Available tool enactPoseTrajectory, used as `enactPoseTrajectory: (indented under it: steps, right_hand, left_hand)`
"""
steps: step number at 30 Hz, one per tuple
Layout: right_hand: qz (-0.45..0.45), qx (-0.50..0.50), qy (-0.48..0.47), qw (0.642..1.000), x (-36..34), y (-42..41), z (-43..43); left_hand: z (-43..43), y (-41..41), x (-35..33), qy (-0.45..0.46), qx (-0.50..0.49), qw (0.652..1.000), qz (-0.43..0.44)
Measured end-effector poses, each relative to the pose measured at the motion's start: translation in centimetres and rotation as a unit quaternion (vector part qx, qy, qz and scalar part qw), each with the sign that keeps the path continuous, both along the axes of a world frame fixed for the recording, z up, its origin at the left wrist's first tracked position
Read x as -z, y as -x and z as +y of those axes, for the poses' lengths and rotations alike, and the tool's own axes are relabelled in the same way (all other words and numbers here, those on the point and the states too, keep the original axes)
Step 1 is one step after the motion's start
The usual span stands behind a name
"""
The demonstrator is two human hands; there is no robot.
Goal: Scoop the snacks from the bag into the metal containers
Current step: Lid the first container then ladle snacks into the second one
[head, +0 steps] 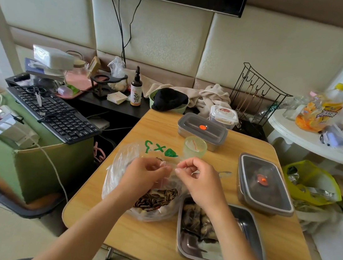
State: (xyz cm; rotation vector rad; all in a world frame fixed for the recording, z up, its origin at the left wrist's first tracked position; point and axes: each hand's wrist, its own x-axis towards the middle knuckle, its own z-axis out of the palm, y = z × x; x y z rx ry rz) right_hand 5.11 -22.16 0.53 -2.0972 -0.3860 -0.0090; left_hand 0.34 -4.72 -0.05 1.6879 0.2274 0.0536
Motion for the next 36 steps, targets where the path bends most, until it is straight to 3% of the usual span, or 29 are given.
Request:
enactPoseTrajectory:
  steps: [8, 11, 13, 17, 24, 36]
  right_hand:
    - [-0.019, 0.038, 0.042, 0.998, 0.1, -0.4, -0.5]
    - [-0.080, 0.082, 0.049, 0.992, 0.2, 0.3, 0.3]
    - [-0.110, 0.057, 0.035, 0.992, -0.1, 0.8, 1.0]
    - [-0.052, -0.034, 0.013, 0.998, -0.5, 1.8, 2.0]
    - [-0.006, -0.066, -0.008, 0.998, -0.3, 1.9, 2.0]
    - [0.021, 0.011, -0.006, 1.000, 0.3, 1.1, 1.5]
  left_hand:
    - [0.9, 0.6, -0.7, 0.061, 0.040, 0.997, 0.037]
    - [1.0, 0.6, -0.8, 0.102, 0.015, 0.993, 0.055]
    - [1.1, 0.6, -0.9, 0.123, 0.005, 0.991, 0.059]
    - [1.0, 0.6, -0.9, 0.132, -0.007, 0.990, 0.058]
    - [1.2, 0.5, -0.9, 0.158, -0.019, 0.985, 0.068]
    - [0.5, 0.7, -0.8, 0.170, 0.003, 0.984, 0.057]
